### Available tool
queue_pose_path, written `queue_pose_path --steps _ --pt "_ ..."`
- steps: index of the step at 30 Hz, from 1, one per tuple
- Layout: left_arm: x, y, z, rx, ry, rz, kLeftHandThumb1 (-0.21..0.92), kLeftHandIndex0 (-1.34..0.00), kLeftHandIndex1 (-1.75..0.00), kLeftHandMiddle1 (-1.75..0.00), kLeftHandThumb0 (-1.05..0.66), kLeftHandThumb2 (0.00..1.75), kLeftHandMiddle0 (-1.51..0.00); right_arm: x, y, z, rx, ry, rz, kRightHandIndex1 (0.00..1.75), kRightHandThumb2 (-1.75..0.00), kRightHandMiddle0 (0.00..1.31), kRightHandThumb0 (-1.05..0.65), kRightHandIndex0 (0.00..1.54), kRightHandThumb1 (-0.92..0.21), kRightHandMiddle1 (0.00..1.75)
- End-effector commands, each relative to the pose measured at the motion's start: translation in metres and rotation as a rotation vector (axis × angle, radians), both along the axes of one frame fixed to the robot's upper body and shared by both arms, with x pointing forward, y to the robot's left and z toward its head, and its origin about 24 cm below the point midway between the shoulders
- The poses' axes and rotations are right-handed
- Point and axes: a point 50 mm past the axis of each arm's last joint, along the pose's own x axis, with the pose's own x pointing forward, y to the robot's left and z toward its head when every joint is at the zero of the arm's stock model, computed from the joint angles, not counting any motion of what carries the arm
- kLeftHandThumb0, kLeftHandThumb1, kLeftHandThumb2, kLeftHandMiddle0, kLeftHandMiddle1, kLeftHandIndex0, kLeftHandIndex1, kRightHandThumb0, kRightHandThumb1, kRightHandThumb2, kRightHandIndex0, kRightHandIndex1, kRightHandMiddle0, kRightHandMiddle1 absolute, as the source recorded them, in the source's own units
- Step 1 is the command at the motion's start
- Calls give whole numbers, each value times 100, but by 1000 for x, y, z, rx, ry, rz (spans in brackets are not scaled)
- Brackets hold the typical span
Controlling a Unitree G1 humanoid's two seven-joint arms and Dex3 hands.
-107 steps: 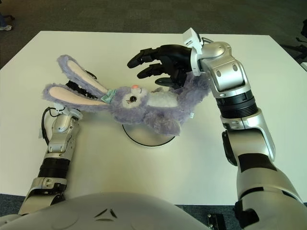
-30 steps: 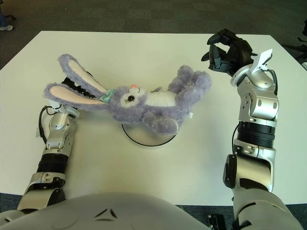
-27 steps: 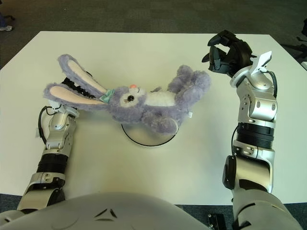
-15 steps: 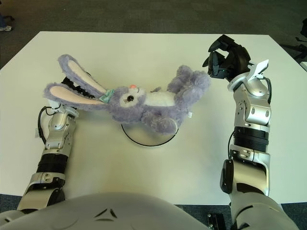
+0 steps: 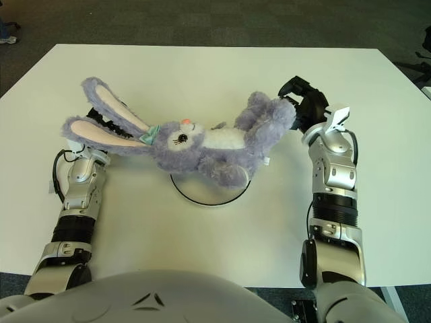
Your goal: Put the doll into the plate.
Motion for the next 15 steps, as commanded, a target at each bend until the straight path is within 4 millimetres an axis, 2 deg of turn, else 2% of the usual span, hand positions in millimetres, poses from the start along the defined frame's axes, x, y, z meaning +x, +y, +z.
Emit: queue_pose_path --steps 1,15 --pt "-7 2 -19 -19 77 22 57 -41 -175 -175 -40 99 -103 -2 4 -3 -2 15 -12 175 -139 53 -1 54 -26 175" --pt "-7 3 -21 -25 86 29 57 -41 -175 -175 -40 99 -103 -4 23 -26 4 9 -70 175 -145 57 -1 58 -21 175"
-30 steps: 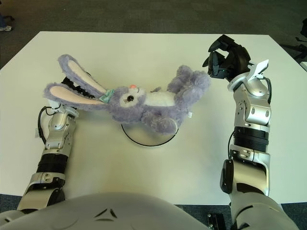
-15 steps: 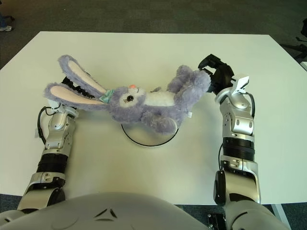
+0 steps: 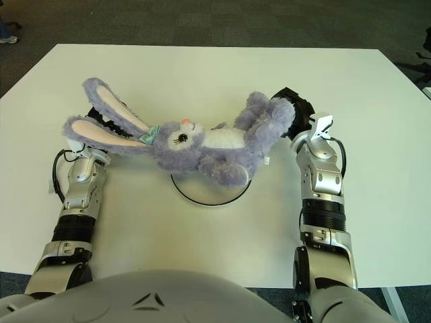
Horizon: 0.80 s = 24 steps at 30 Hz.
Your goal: Put the doll into the plate.
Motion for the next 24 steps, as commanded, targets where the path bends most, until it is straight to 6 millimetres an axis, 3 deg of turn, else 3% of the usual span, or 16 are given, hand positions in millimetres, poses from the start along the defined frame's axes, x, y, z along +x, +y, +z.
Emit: queue_pose_path --steps 1,10,24 --pt "-8 2 -20 -24 84 27 57 -41 -175 -175 -40 99 -103 -3 6 -10 13 -23 -22 175 -145 57 -1 58 -20 175" --pt "-7 3 -21 -34 98 42 58 -41 -175 -175 -40 99 -103 -6 8 -27 64 -73 -36 175 -152 56 -1 78 -12 165" --pt "-5 4 -22 -52 127 57 57 -42 -175 -175 -41 100 -102 -3 8 -42 141 -83 -25 175 -166 63 -1 81 -2 173"
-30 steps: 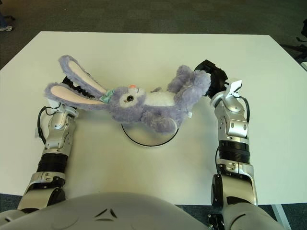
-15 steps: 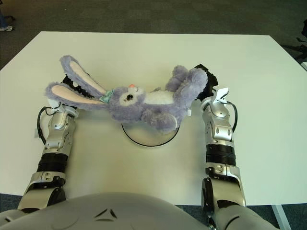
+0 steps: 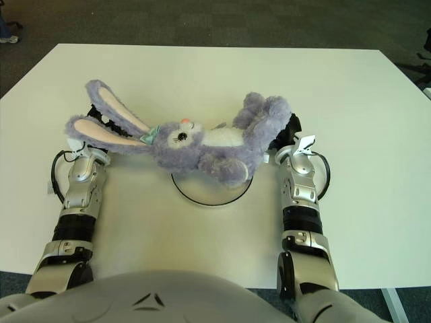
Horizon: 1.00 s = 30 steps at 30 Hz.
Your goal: Put the doll into the plate.
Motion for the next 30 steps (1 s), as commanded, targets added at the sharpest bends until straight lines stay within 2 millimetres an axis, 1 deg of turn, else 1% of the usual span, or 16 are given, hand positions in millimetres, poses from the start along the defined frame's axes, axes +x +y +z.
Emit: queue_pose_path --steps 1,7,12,16,22,30 --pt "-6 1 -18 -33 77 22 57 -42 -175 -175 -41 100 -102 3 1 0 39 -20 -3 175 -167 65 -1 82 0 173" --pt "-6 1 -17 -42 86 29 56 -42 -175 -175 -41 101 -104 2 2 -5 59 -11 -3 175 -173 71 -1 85 5 171" --pt "-6 2 -17 -49 90 32 55 -43 -175 -175 -41 102 -105 1 4 -10 74 11 -5 174 -174 71 -1 85 6 174" --pt "-6 2 -17 -54 92 33 54 -43 -175 -175 -41 103 -105 1 4 -16 89 40 -12 169 -175 72 -1 89 8 174" --pt "-7 1 -17 -62 92 31 54 -44 -175 -175 -41 103 -105 -3 4 -25 107 83 -30 171 -175 70 -1 89 7 175" --pt "-9 1 -17 -76 96 31 54 -44 -175 -175 -41 103 -106 -7 4 -30 120 113 -50 174 -175 69 -1 88 6 175"
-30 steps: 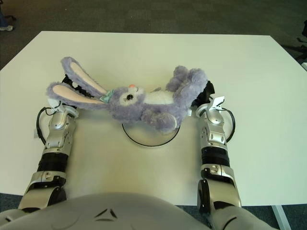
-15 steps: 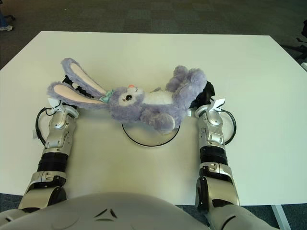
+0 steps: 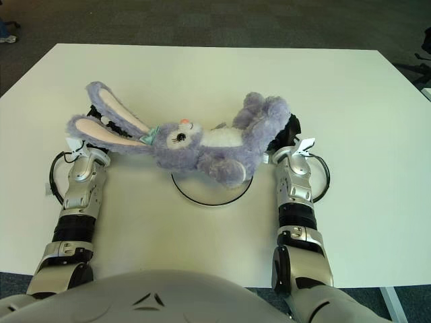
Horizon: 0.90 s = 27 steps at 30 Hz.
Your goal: Put the doll into the plate.
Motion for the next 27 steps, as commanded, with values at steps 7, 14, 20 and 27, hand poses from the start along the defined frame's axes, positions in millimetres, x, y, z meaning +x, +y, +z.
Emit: queue_pose_path --steps 7,14,20,27 --pt "-8 0 -15 -23 69 19 55 -43 -175 -175 -41 103 -105 -13 5 -24 64 131 -21 175 -175 70 -1 88 7 173" --pt "-9 -1 -15 -8 65 14 55 -43 -175 -175 -41 102 -105 -15 7 -23 31 157 -39 175 -175 72 -1 89 8 169" --pt "-10 -2 -15 -3 64 15 56 -43 -175 -175 -41 102 -105 -16 9 -23 -16 159 -54 175 -175 74 -1 90 9 167" --pt "-11 -1 -14 1 60 10 56 -42 -175 -175 -41 101 -106 -17 12 -21 -54 159 -69 175 -175 74 -1 90 9 166"
